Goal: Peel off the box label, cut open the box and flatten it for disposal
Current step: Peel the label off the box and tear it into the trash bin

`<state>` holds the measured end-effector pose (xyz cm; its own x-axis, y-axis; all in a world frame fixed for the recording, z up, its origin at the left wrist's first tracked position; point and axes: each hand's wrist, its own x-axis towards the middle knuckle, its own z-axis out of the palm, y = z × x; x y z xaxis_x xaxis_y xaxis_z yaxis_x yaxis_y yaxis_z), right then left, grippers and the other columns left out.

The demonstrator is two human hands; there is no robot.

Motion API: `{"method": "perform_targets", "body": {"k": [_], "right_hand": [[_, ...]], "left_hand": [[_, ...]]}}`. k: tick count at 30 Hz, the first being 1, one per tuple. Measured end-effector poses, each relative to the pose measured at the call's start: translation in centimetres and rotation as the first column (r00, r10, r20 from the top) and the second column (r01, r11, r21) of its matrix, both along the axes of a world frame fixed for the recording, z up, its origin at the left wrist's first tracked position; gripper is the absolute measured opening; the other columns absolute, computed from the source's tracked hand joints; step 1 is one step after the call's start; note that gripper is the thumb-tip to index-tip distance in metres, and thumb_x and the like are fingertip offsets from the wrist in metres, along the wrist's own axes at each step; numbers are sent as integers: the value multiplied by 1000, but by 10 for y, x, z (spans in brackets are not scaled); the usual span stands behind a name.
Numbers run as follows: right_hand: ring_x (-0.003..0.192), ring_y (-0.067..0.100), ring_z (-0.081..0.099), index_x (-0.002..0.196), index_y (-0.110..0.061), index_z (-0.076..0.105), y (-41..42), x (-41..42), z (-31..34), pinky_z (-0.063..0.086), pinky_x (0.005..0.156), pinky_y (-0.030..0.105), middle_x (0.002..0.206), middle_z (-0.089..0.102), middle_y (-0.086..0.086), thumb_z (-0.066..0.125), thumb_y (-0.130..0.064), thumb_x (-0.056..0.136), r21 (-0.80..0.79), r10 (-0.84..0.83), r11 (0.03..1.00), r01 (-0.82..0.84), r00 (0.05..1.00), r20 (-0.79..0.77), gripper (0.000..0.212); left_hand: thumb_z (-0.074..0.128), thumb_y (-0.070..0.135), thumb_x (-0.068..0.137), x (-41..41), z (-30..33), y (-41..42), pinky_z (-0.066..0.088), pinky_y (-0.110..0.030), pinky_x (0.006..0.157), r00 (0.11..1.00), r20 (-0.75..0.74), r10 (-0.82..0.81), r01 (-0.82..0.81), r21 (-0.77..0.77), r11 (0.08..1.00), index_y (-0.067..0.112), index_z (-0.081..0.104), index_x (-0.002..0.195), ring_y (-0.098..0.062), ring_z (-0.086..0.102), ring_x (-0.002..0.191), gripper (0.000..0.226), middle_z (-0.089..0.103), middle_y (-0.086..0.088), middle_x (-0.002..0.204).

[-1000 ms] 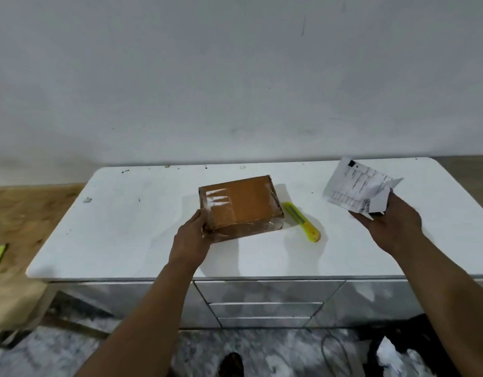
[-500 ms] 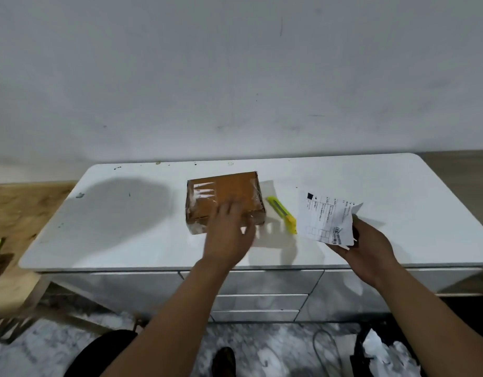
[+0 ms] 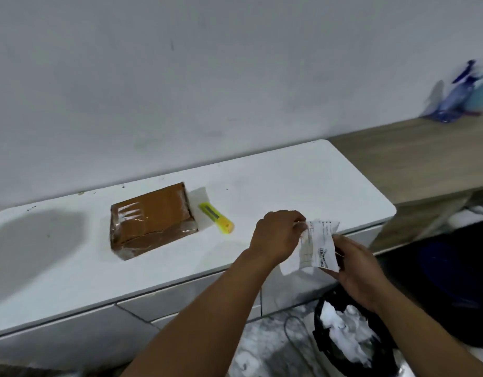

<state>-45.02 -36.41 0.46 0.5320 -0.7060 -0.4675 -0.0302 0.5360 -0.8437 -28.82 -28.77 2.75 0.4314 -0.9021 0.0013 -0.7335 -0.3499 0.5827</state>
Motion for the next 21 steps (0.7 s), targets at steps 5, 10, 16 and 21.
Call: {"method": "perform_targets", "body": {"k": [5,10,16,21], "right_hand": [[112,39,60,116,-3,66,-14,-43,-8,46,97,51,122,64,27,41,-27,99,112,-155,981,158,987,-38,39],[116,37,58,133,-26,48,-31,-72,-9,42,104,54,123,64,18,35,-59,97,105,-298,942,320,937,-182,51],[97,-23,51,123,-35,57,-42,-92,3,42,74,2,112,57,-24,70,-30,87,-662,-388,749,14,819,-422,39],[89,-8,65,98,-27,76,-53,-93,-5,49,76,10,91,72,-18,76,-35,83,-645,-382,753,-134,709,-593,17]], "left_hand": [[65,33,96,-29,-6,-37,53,-29,89,969,-220,-111,111,-14,994,23,79,102,-9,69,99,18,77,8,105],[72,29,92,-45,-17,-77,46,-18,74,948,-251,-197,199,-21,980,20,77,110,-10,69,91,20,78,3,100],[78,29,85,-63,-30,-126,52,-20,74,838,-265,-478,492,-15,871,22,78,85,-4,68,79,7,77,7,85],[72,26,91,-73,-42,-151,52,-23,78,679,-330,-656,687,-32,726,20,80,97,-7,68,83,12,76,7,88]]}}
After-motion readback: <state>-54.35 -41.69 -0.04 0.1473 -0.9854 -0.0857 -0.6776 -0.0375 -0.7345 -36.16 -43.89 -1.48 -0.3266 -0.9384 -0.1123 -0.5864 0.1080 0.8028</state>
